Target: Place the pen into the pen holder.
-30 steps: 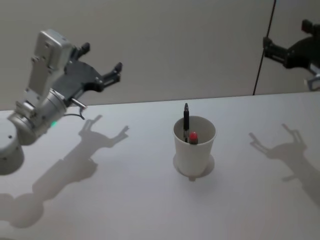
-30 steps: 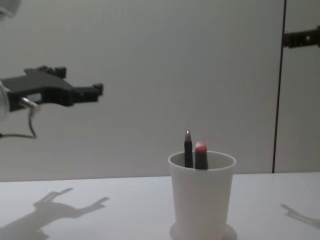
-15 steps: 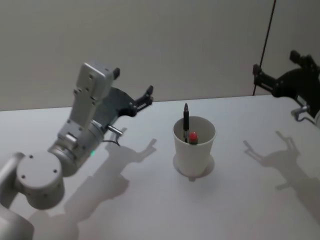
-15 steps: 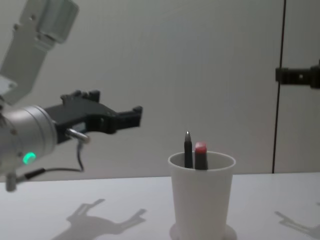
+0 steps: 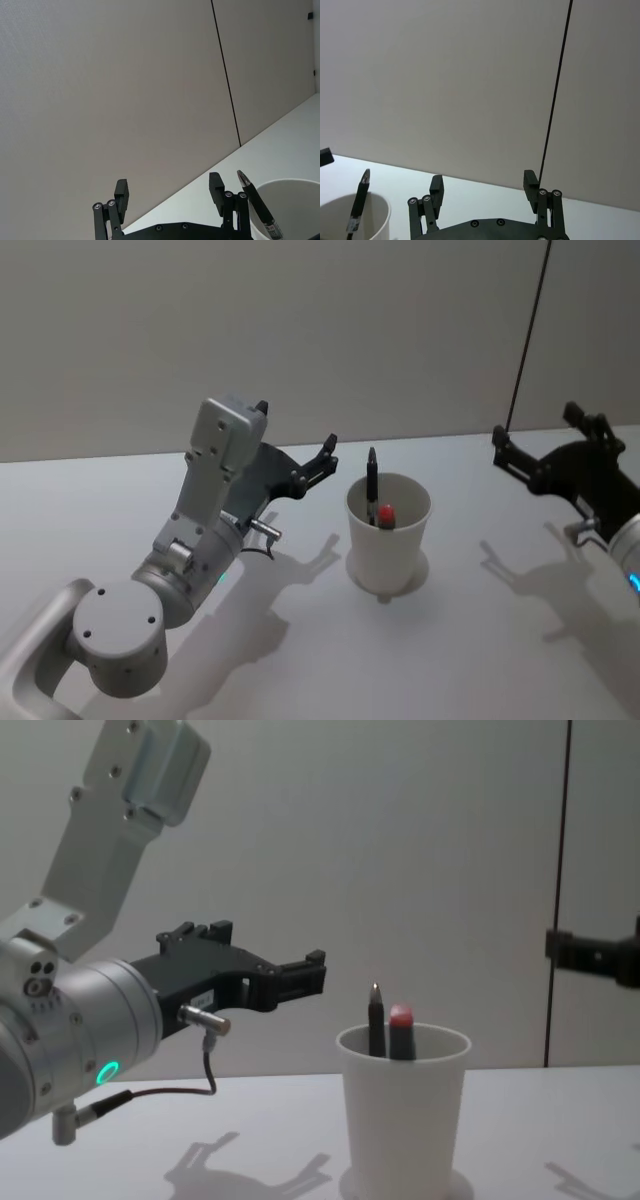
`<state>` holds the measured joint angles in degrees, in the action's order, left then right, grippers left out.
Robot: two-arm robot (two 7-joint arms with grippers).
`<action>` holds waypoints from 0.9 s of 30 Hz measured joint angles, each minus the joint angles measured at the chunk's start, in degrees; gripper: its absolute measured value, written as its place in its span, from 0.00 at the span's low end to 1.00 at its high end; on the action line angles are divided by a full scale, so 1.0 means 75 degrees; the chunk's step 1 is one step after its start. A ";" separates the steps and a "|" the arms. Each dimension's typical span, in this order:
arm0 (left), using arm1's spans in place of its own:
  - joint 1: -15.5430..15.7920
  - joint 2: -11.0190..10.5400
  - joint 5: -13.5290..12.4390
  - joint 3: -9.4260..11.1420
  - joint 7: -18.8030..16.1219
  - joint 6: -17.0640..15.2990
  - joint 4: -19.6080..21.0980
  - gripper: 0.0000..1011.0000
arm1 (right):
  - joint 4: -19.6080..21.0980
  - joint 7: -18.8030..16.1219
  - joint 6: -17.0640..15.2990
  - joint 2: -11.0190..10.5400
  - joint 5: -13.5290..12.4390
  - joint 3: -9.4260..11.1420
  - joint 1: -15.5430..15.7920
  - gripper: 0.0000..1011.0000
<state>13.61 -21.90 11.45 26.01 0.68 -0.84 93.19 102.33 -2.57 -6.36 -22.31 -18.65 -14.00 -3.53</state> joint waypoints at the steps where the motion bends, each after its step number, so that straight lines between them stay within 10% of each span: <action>1: -0.0001 0.0001 0.0000 0.0001 -0.0002 0.0000 0.0002 0.99 | -0.0015 -0.0018 0.0058 0.0037 0.0029 0.0014 0.0054 0.99; 27: -0.0004 0.0001 0.0004 0.0002 -0.0007 0.0007 -0.0001 0.99 | -0.0156 -0.0173 0.0589 0.0397 0.0292 0.0151 0.0582 0.99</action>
<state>13.58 -21.89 11.48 26.02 0.62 -0.80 93.18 101.16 -3.86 -1.94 -19.33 -16.46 -12.87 0.84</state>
